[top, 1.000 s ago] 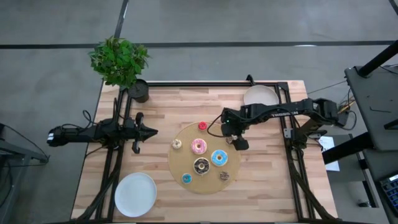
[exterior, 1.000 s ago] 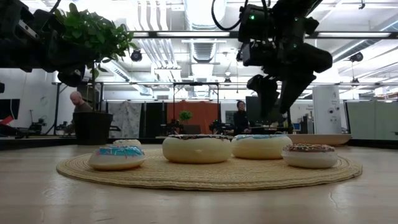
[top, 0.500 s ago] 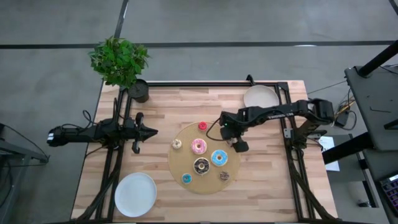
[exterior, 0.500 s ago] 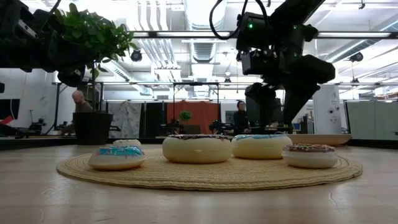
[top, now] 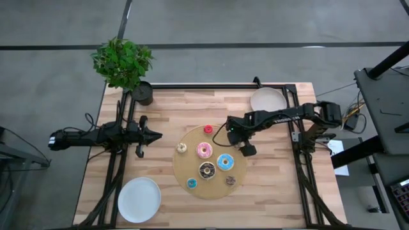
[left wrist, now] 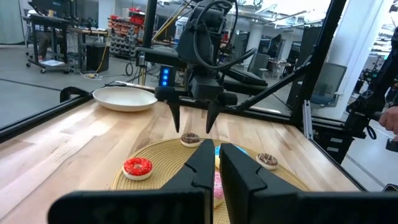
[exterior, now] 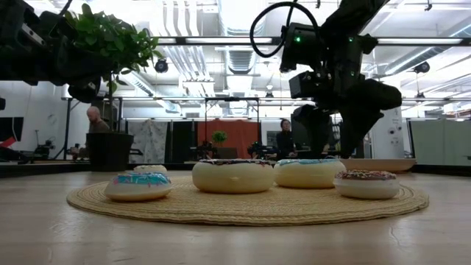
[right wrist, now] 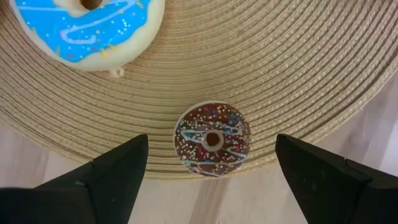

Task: Pick & Place donuts
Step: Put the small brown donut on the gray plate

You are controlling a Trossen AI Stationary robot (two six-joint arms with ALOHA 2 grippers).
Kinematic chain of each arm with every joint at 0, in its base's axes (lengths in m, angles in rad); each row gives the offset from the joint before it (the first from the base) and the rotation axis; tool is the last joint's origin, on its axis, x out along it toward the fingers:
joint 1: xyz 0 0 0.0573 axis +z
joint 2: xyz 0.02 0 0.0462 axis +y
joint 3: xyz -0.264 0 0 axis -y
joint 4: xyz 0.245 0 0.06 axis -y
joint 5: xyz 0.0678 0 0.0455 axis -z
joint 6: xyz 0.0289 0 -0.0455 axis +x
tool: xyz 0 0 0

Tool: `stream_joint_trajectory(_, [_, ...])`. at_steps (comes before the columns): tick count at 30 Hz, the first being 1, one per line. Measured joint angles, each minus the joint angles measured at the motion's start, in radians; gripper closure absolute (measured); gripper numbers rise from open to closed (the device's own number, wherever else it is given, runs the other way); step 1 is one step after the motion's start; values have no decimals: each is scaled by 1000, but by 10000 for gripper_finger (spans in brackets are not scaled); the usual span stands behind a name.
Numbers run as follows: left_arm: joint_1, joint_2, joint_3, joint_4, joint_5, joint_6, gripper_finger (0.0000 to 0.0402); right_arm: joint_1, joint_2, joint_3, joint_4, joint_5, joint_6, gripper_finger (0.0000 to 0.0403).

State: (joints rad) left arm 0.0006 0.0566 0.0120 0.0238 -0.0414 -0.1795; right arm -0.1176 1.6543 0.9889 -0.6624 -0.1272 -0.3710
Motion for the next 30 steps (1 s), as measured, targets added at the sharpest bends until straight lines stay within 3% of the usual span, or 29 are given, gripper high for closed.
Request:
stream_joint_trajectory(10, [0,0,0,-1,0,0,401,4,2,-30,20,71,-26,62])
stream_joint_trajectory(30, [0,0,0,-2,-1,0,401,11,47,-36,49,70,-25,60])
